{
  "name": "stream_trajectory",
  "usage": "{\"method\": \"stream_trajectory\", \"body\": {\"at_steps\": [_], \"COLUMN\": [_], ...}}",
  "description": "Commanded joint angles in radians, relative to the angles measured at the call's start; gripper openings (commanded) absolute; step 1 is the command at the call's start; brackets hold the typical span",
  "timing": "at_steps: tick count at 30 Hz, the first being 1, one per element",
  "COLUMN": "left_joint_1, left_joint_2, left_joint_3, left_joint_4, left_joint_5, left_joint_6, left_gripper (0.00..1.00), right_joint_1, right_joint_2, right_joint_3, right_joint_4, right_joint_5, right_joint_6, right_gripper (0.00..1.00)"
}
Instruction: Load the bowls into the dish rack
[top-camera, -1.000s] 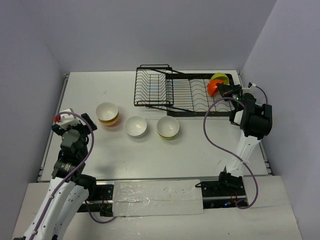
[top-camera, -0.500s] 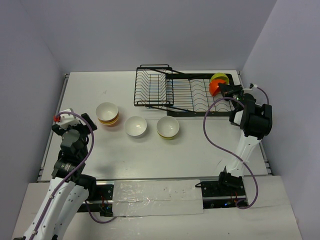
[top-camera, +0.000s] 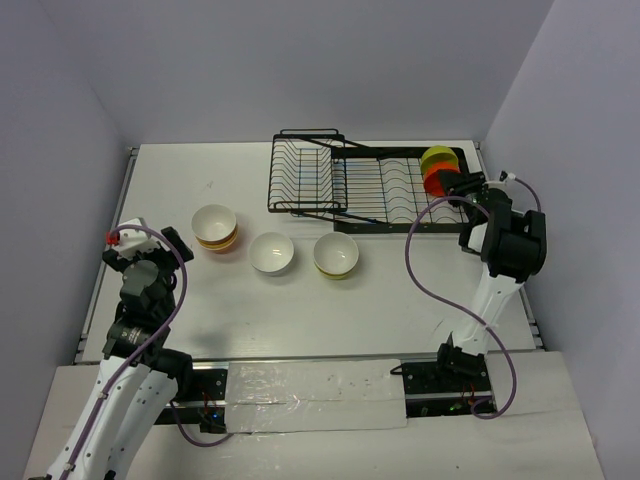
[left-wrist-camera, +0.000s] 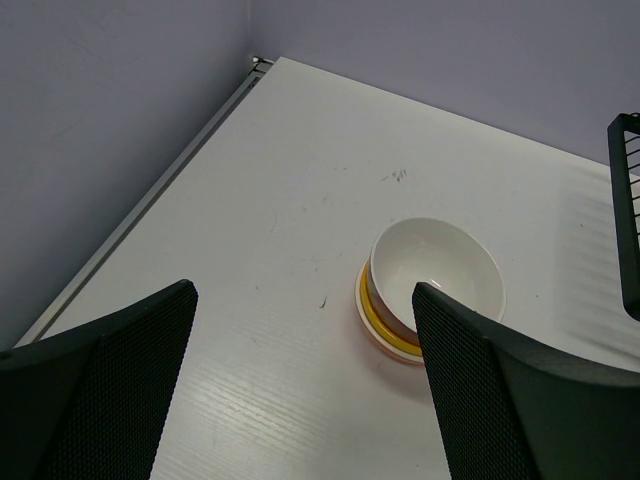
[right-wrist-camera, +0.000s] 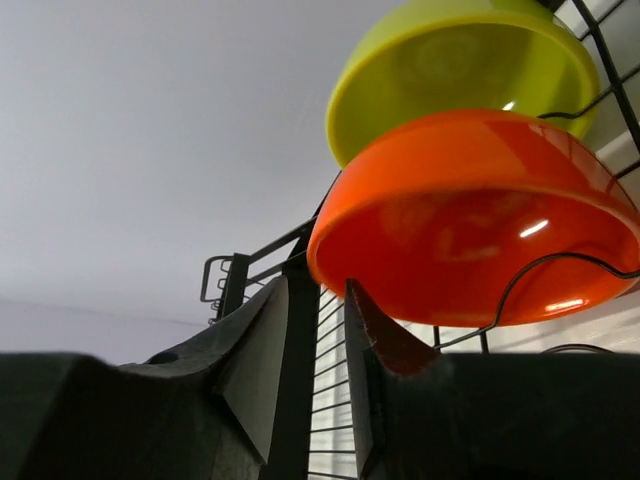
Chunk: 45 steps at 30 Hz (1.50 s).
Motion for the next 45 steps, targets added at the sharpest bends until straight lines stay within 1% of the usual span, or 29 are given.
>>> {"method": "stream_trajectory", "body": {"at_steps": [1, 7, 11, 12, 15, 16, 21, 22, 23, 24, 25, 27, 28, 32, 33, 34, 36, 37, 40, 42, 43, 45], "left_joint_1": [-0.002, -0.002, -0.002, -0.002, -0.002, -0.002, -0.002, -0.002, -0.002, -0.002, -0.002, -0.002, -0.002, -0.002, -0.002, -0.002, -0.002, -0.002, -0.002, -0.002, -0.002, -0.002], "left_joint_2": [-0.009, -0.003, 0.004, 0.005, 0.007, 0.007, 0.028, 0.036, 0.043, 0.06, 0.071, 0.102, 0.112, 0.16, 0.183, 0.195, 0.244, 0.263, 0.326, 0.353, 0.361, 0.382], "left_joint_3": [0.015, 0.023, 0.027, 0.03, 0.033, 0.033, 0.053, 0.058, 0.07, 0.076, 0.082, 0.107, 0.115, 0.168, 0.178, 0.187, 0.219, 0.231, 0.273, 0.286, 0.287, 0.288], "left_joint_4": [0.018, 0.012, 0.007, 0.006, 0.001, 0.002, -0.016, -0.028, -0.036, -0.045, -0.066, -0.091, -0.105, -0.177, -0.188, -0.197, -0.23, -0.241, -0.274, -0.277, -0.275, -0.274], "left_joint_5": [0.007, 0.02, 0.024, 0.027, 0.036, 0.041, 0.058, 0.063, 0.064, 0.067, 0.069, 0.081, 0.087, 0.124, 0.133, 0.141, 0.167, 0.173, 0.196, 0.217, 0.228, 0.251], "left_joint_6": [0.016, 0.002, -0.004, -0.007, -0.015, -0.015, -0.045, -0.053, -0.061, -0.081, -0.09, -0.123, -0.137, -0.214, -0.242, -0.252, -0.277, -0.285, -0.314, -0.328, -0.332, -0.346], "left_gripper": [0.95, 0.96, 0.97, 0.97, 0.98, 0.98, 0.99, 0.99, 0.99, 0.99, 0.99, 0.99, 0.99, 0.99, 0.99, 0.99, 0.99, 0.99, 0.99, 0.99, 0.99, 0.99], "right_joint_1": [-0.003, -0.002, 0.003, 0.006, 0.015, 0.024, 0.057, 0.066, 0.089, 0.103, 0.118, 0.167, 0.184, 0.267, 0.302, 0.317, 0.34, 0.388, 0.441, 0.481, 0.532, 0.589], "right_joint_2": [-0.096, -0.186, -0.258, -0.271, -0.332, -0.349, -0.498, -0.547, -0.571, -0.596, -0.643, -0.693, -0.741, -0.844, -0.863, -0.9, -0.933, -0.964, -1.018, -1.041, -1.043, -1.036], "right_joint_3": [-0.009, -0.02, -0.038, -0.046, -0.061, -0.059, -0.05, -0.046, -0.037, -0.02, -0.012, -0.003, 0.0, 0.023, 0.031, 0.034, 0.043, 0.045, 0.046, 0.057, 0.065, 0.097], "right_joint_4": [-0.02, -0.141, -0.242, -0.264, -0.356, -0.425, -0.649, -0.734, -0.784, -0.837, -0.932, -1.027, -1.06, -1.198, -1.217, -1.273, -1.316, -1.357, -1.433, -1.497, -1.528, -1.603], "right_joint_5": [0.022, 0.025, 0.029, 0.031, 0.035, 0.046, 0.093, 0.104, 0.136, 0.158, 0.182, 0.242, 0.261, 0.353, 0.38, 0.397, 0.419, 0.442, 0.454, 0.453, 0.459, 0.465], "right_joint_6": [-0.062, -0.146, -0.194, -0.217, -0.275, -0.298, -0.448, -0.476, -0.535, -0.565, -0.594, -0.658, -0.677, -0.77, -0.787, -0.801, -0.844, -0.855, -0.898, -0.942, -0.958, -1.007], "right_gripper": [0.41, 0.53, 0.56, 0.63, 0.64, 0.64, 0.65, 0.65, 0.66, 0.67, 0.68, 0.71, 0.72, 0.74, 0.77, 0.8, 0.82, 0.82, 0.84, 0.84, 0.85, 0.85]}}
